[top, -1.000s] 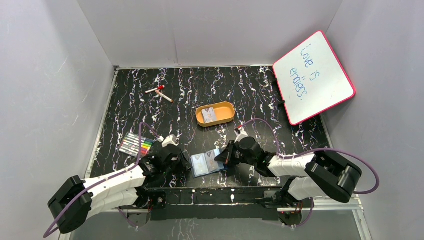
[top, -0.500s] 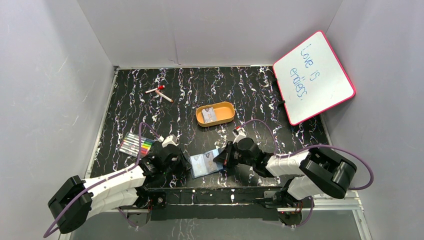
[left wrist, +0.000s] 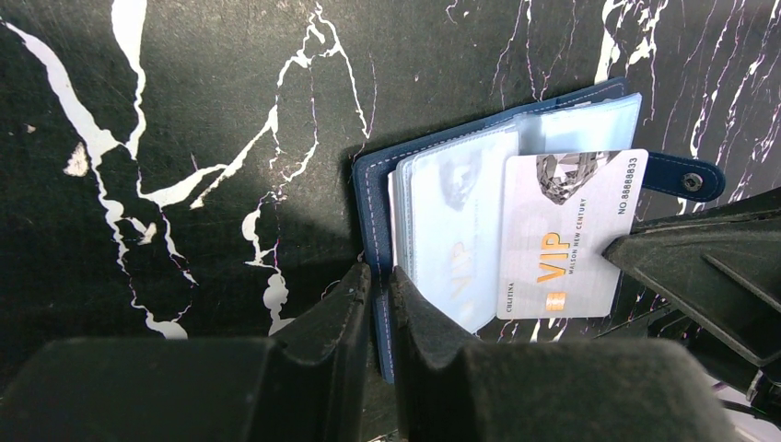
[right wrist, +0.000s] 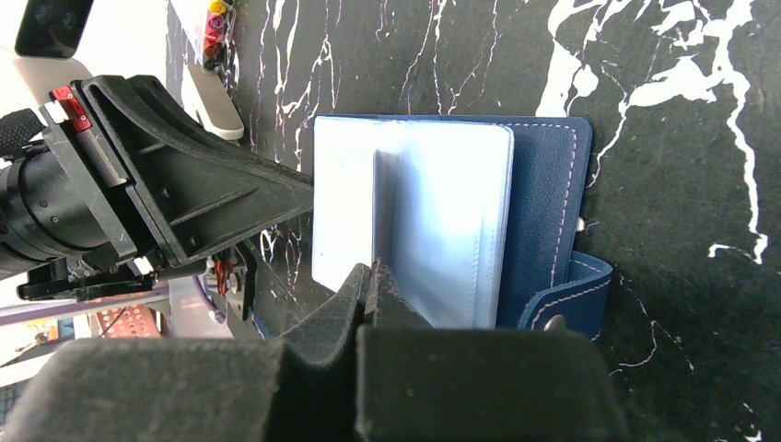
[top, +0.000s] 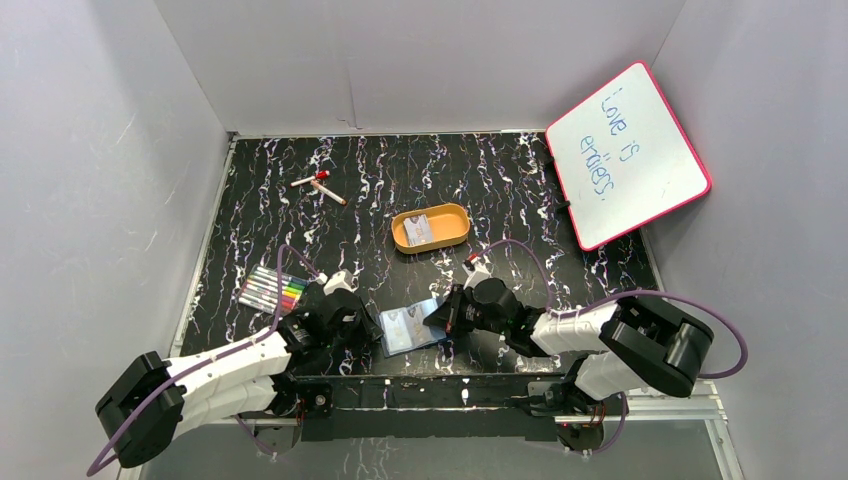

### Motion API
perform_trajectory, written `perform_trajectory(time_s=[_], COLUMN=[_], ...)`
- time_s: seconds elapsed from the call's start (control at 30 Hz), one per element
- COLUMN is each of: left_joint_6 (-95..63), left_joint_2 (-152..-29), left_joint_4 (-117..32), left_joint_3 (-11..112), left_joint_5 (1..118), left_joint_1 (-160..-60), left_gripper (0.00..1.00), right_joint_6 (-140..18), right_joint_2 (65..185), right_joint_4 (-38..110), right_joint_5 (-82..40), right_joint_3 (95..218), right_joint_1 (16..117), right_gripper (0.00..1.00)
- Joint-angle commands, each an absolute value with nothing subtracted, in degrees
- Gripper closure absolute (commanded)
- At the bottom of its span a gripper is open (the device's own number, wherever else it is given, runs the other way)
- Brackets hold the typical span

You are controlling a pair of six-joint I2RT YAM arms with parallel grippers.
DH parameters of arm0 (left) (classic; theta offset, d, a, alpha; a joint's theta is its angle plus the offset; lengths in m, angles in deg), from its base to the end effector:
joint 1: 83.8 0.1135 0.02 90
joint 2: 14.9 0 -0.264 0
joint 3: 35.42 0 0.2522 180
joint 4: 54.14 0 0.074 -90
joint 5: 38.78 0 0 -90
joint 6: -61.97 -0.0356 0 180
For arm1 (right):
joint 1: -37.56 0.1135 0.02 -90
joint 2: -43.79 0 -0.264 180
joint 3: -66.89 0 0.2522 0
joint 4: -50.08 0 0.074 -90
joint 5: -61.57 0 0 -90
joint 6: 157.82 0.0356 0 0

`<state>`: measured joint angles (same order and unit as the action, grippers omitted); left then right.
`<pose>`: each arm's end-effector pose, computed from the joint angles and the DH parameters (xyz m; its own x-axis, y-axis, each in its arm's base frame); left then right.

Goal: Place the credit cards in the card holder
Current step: Insert the credit card into the card holder.

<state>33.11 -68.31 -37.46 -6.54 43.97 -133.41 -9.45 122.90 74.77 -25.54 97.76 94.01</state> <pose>0.1164 -0.1299 0.1487 -0.8139 -0.3841 -0.4359 -0.0389 0.7846 -0.6187 0.1303 0.1998 0.1408 -0.8463 0.2625 -0.4636 -0.2619 0.5528 0.7911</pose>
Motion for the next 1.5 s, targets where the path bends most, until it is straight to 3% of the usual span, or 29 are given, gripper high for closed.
perform_trajectory(time_s=[0.0,1.07,1.27,1.47], left_joint_6=[32.6,32.5,32.7,32.7], left_joint_2=[-68.5,-69.5,-68.9,-69.1], left_joint_4=[-35.3,-36.1,-35.7,-36.4], left_joint_3=[-8.0,-8.0,-8.0,-8.2], left_joint_5=[44.3,44.6,44.3,44.5], left_joint_1=[-133.2,-133.2,-133.2,-133.2], left_gripper=[0.88,0.90,0.90,0.90], right_joint_6=[-9.3,-8.7,-10.6,-12.2], right_joint_2=[123.1,132.0,131.2,130.9], right_joint_4=[77.6,78.7,73.1,67.8], right_joint_5=[-26.6,-22.1,-21.8,-21.7], right_joint_3=[98.1,101.3,104.4,107.3], right_joint_1=[94.6,95.6,95.7,96.1], right_gripper=[1.00,1.00,0.71,0.65])
